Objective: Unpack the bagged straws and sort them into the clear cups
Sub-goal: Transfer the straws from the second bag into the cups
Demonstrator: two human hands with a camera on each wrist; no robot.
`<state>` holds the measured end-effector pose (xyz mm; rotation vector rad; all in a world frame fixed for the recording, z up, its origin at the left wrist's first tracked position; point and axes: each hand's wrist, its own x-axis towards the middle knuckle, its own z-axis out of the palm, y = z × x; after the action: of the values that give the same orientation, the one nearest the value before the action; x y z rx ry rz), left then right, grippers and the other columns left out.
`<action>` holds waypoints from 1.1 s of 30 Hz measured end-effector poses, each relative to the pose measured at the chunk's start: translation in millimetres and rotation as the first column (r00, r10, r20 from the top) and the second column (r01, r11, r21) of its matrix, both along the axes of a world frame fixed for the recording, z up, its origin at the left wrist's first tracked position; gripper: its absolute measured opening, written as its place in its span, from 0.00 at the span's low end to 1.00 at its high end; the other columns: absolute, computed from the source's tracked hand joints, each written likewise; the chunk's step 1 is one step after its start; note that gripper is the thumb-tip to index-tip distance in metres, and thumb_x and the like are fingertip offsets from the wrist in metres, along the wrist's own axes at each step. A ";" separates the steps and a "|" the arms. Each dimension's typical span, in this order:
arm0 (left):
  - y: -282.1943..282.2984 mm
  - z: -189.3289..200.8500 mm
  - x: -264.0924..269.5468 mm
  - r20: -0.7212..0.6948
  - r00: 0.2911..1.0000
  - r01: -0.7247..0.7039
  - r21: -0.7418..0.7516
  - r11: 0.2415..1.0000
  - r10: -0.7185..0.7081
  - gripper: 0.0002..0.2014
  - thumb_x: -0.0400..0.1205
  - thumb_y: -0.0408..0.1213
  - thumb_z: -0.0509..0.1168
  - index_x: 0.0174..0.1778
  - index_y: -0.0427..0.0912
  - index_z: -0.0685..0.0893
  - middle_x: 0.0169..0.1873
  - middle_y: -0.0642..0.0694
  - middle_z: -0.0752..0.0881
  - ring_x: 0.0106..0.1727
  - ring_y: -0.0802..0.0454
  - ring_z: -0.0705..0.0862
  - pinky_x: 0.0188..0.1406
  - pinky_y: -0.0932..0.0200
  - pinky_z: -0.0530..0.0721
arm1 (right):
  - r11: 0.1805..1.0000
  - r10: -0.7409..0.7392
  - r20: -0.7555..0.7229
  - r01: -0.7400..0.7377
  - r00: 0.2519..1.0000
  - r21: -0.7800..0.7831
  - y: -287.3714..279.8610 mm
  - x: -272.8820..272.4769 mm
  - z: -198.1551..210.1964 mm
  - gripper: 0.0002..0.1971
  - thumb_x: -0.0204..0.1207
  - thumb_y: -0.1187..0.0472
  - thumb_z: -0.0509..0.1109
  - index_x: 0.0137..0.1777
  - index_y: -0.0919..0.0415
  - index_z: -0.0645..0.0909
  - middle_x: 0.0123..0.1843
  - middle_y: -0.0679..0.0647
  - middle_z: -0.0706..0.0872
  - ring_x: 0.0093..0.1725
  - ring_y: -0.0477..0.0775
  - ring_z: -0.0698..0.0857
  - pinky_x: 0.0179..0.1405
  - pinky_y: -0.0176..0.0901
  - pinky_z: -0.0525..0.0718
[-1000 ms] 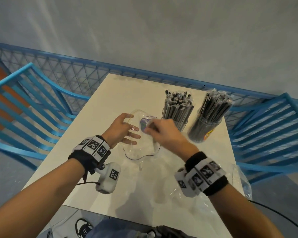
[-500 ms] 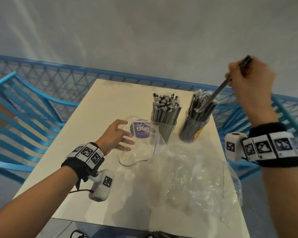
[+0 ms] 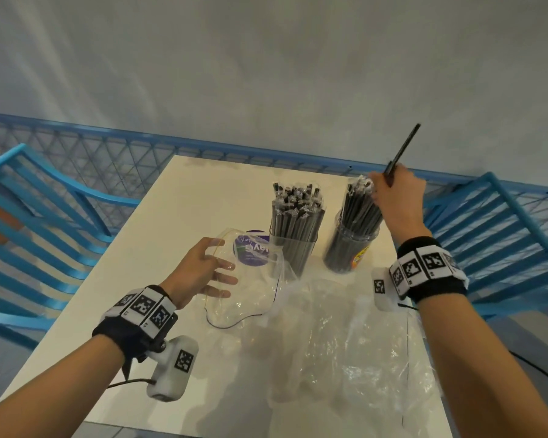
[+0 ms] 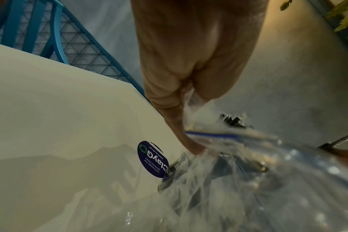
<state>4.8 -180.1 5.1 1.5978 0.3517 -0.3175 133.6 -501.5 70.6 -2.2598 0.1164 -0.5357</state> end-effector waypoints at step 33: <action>-6.2 21.0 -10.7 0.043 0.991 0.122 0.101 0.987 -0.127 0.13 0.88 0.28 0.58 0.66 0.41 0.79 0.50 0.37 0.88 0.41 0.43 0.88 0.30 0.54 0.89 | 0.984 -0.103 -0.029 0.097 0.994 -0.147 -22.4 -45.3 -16.8 0.22 0.84 0.62 0.62 0.77 0.65 0.68 0.75 0.66 0.70 0.74 0.65 0.71 0.72 0.52 0.69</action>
<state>-5.8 -186.3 26.0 1.7252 0.2324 -0.3604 88.2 -524.0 53.8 -2.4161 0.2168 -0.5720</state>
